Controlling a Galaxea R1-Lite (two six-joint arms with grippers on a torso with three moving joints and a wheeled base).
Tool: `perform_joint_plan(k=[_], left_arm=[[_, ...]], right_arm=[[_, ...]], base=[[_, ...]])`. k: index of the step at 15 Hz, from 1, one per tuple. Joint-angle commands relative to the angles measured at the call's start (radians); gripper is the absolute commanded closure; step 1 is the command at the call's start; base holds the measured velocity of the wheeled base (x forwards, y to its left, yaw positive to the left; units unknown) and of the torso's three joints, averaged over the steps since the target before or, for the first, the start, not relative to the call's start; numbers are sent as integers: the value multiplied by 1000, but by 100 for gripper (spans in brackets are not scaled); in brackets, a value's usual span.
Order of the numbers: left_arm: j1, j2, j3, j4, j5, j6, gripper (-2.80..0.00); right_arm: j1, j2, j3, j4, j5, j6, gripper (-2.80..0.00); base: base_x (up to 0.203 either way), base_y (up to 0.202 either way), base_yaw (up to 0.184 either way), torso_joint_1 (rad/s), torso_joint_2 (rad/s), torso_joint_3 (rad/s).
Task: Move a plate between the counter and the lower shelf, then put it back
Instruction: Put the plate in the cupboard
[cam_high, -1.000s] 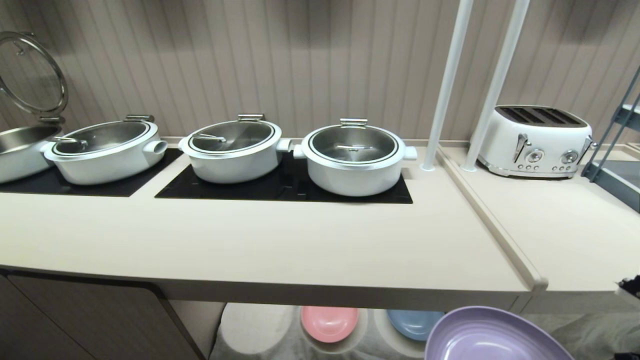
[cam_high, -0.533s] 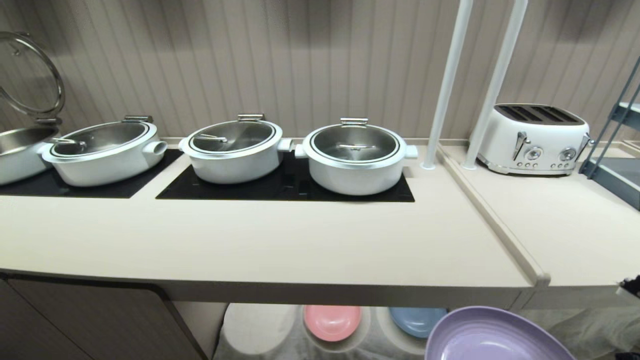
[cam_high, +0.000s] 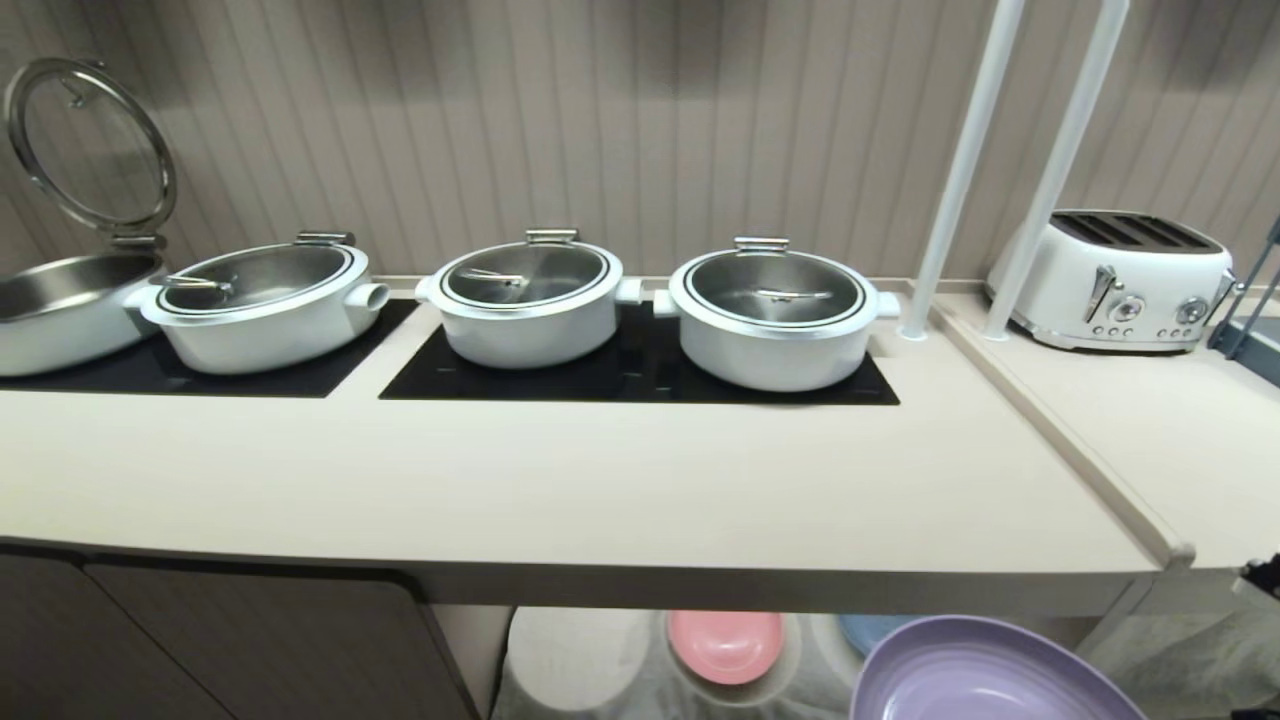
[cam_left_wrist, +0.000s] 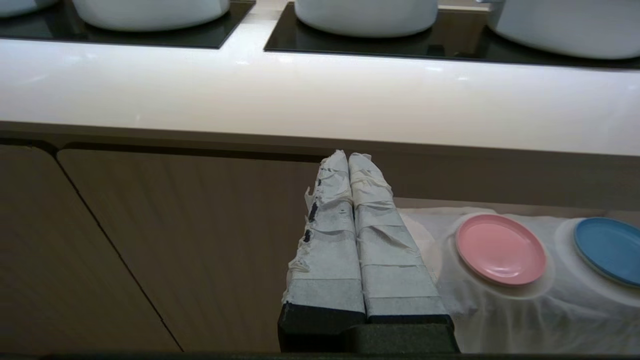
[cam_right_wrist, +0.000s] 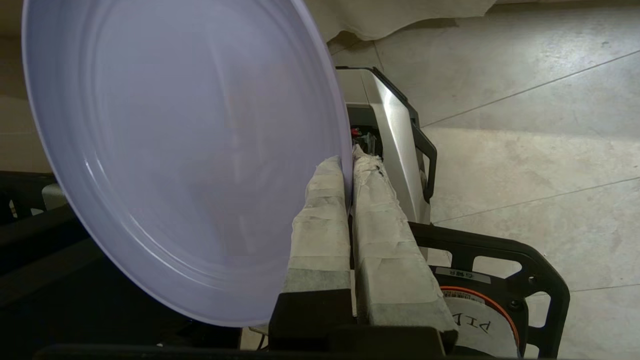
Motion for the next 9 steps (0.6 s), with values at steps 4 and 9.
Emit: perform_joint_plan(k=[4, 9], left_arm=[[1, 1, 0, 0, 0, -1, 0], [1, 1, 0, 0, 0, -1, 0]], right_arm=[[0, -2, 2, 2, 2, 0, 0], [0, -2, 2, 3, 2, 2, 0]], base=[[0, 197, -1, 2, 2, 1], [0, 197, -1, 3, 2, 1]])
